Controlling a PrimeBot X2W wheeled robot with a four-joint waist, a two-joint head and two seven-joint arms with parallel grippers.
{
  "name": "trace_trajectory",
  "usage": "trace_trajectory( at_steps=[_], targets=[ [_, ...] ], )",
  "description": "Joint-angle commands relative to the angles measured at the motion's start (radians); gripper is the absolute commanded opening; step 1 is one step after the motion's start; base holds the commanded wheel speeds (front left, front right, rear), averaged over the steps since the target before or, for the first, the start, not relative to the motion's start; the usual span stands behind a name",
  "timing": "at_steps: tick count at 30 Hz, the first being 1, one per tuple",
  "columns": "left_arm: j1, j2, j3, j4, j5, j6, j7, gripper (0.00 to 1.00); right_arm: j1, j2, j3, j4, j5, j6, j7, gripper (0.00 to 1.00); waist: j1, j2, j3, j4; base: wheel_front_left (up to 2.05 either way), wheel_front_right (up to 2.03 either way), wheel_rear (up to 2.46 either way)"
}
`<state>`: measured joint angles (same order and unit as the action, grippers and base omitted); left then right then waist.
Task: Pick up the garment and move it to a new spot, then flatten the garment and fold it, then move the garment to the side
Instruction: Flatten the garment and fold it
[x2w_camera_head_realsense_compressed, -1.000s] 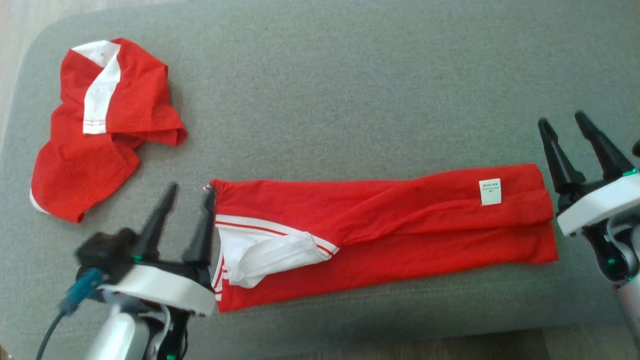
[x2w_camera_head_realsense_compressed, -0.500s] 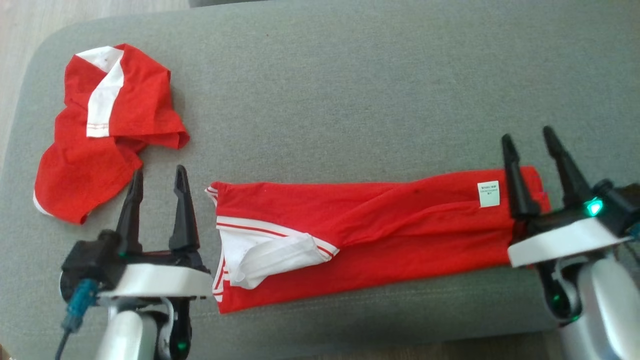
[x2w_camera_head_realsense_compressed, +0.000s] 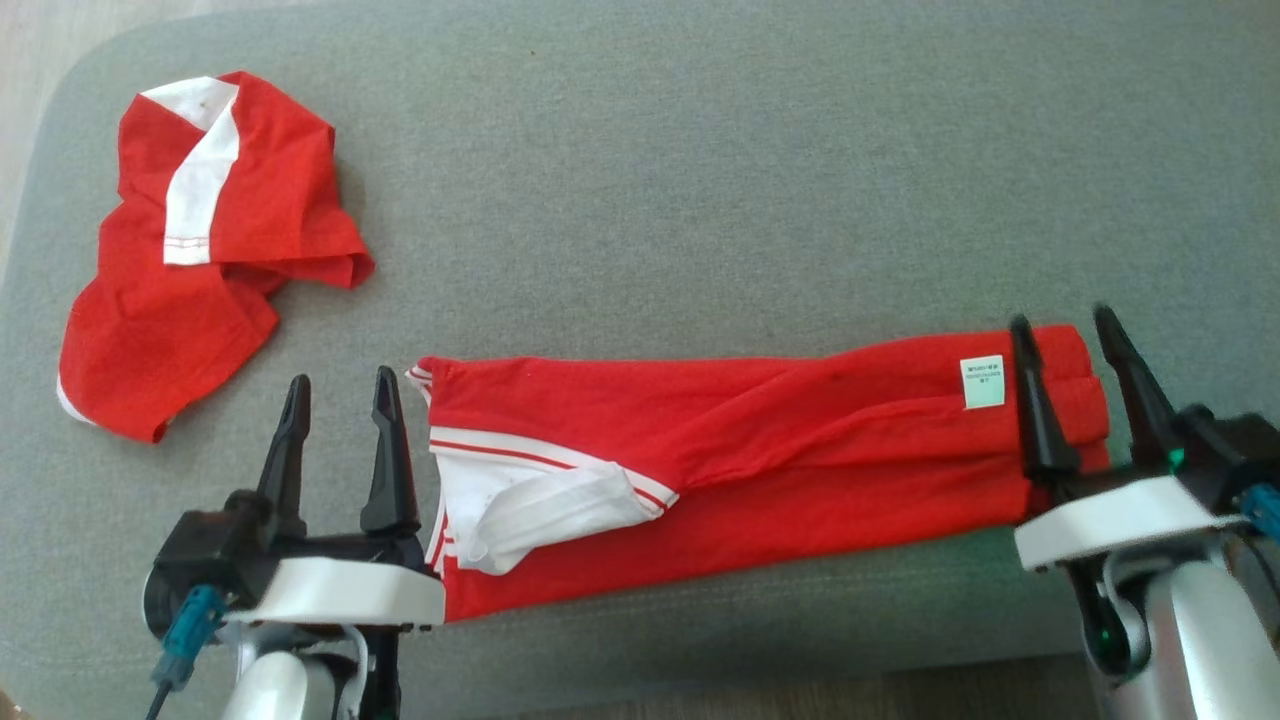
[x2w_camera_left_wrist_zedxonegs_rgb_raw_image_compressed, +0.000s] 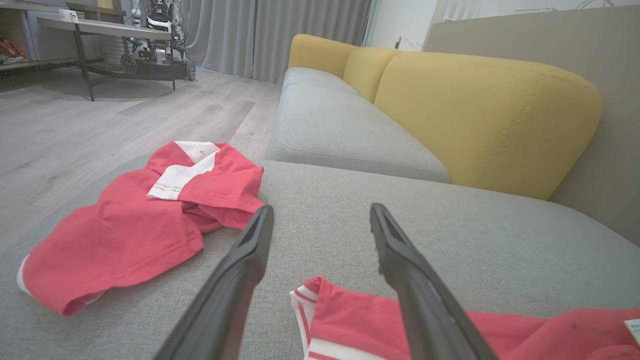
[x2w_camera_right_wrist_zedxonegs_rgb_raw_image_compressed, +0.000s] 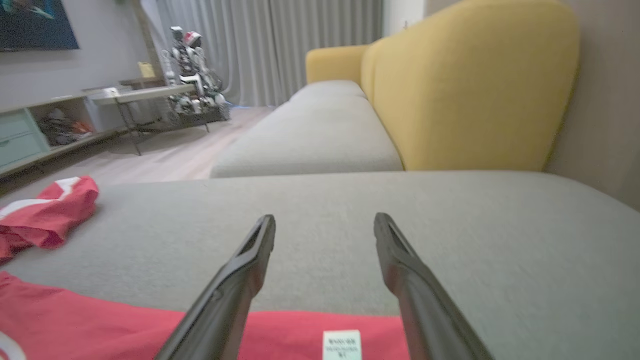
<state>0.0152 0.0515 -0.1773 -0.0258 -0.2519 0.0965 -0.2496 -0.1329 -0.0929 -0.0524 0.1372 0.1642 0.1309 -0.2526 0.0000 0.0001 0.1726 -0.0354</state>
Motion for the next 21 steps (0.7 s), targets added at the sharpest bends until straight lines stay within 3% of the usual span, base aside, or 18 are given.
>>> trace_trajectory(
  at_steps=[1, 9, 13, 21],
  targets=[
    [-0.042, -0.001, 0.037, -0.024, 0.001, 0.0, -0.012, 1.0, -0.012, 0.011, -0.01, 0.013, -0.01, 0.0, -0.009, 1.0, 0.0, -0.0001, 0.003, 0.0, 0.0, 0.0, 0.0],
    [-0.054, -0.001, 0.02, -0.005, -0.001, -0.008, -0.012, 1.0, -0.082, 0.041, -0.201, 0.268, 0.006, 0.0, 0.023, 1.0, 0.0, -0.0001, 0.027, -0.003, 0.0, 0.0, 0.0],
    [-0.068, -0.001, 0.021, 0.003, -0.002, -0.015, -0.012, 1.0, -0.124, 0.042, -0.224, 0.34, 0.054, 0.0, 0.044, 1.0, 0.0, -0.0001, 0.048, -0.002, 0.0, 0.0, 0.0],
    [-0.092, -0.001, 0.009, 0.003, -0.001, -0.013, -0.012, 1.0, -0.179, 0.042, -0.251, 0.445, 0.042, 0.0, 0.079, 1.0, 0.0, -0.0001, 0.079, 0.006, 0.0, 0.0, 0.0]
  ],
)
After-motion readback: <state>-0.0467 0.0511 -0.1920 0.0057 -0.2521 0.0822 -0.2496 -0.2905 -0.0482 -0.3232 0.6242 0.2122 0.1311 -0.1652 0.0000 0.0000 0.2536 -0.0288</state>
